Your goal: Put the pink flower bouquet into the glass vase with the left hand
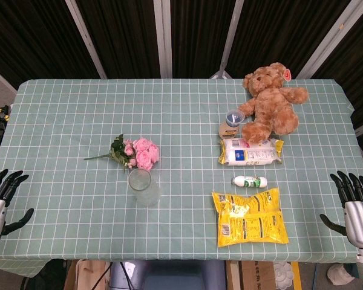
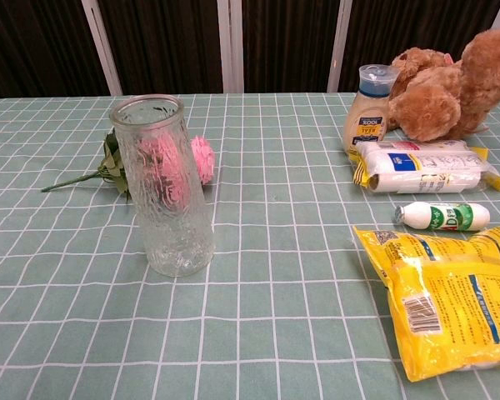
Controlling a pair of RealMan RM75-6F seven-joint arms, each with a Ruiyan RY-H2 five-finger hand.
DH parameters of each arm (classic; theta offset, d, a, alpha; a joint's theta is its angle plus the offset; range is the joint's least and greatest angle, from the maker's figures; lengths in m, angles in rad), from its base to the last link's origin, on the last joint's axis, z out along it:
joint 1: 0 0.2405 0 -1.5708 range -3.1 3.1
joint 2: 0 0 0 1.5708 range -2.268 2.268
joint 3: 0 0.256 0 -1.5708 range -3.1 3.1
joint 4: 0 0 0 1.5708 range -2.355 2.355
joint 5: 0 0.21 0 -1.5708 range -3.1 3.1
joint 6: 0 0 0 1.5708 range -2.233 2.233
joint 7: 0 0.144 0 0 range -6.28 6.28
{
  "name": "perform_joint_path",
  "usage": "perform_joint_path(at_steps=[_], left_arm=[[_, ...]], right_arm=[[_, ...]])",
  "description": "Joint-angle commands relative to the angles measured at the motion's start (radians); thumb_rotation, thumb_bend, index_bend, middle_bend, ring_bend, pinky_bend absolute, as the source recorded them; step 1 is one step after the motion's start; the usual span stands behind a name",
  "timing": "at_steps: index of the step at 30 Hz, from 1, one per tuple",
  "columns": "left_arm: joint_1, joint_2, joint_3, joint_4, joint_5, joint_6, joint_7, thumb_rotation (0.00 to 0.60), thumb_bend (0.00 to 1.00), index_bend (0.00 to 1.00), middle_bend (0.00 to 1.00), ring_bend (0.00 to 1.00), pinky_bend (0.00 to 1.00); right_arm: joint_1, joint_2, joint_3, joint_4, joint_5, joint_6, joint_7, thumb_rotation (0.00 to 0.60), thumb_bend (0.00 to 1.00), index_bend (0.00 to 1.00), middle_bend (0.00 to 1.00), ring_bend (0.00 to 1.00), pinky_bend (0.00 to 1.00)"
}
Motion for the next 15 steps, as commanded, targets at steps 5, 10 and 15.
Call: perform_joint_path(at_steps=[5, 10, 15], left_arm=[[-0.001, -0.003, 0.002, -0.002, 0.003, -0.006, 0.008, 0.6, 0.36, 0.17, 0.11, 0.0, 0.0], [0.002, -0.006, 0.001, -0.005, 0.008, 0.002, 0.009, 0.6, 0.34, 0.17, 0.11, 0.0, 0.0], [-0.007, 0.0, 0.001, 0.005, 0.0, -0.022, -0.005, 0.6, 0.31, 0.16, 0.11, 0.0, 0.0]], right_arm=[[0.001, 0.002, -0.002, -0.005, 0.001, -0.005, -0.004, 0.6, 0.17, 0.11, 0.11, 0.04, 0.0], [0.002, 0.002, -0.006, -0.007, -0.001, -0.011, -0.01, 0.6, 0.17, 0.11, 0.11, 0.04, 0.0], [0.0, 0.004, -0.004, -0.016, 0.007, -0.011, -0.014, 0.6, 0.17, 0.11, 0.11, 0.04, 0.0]])
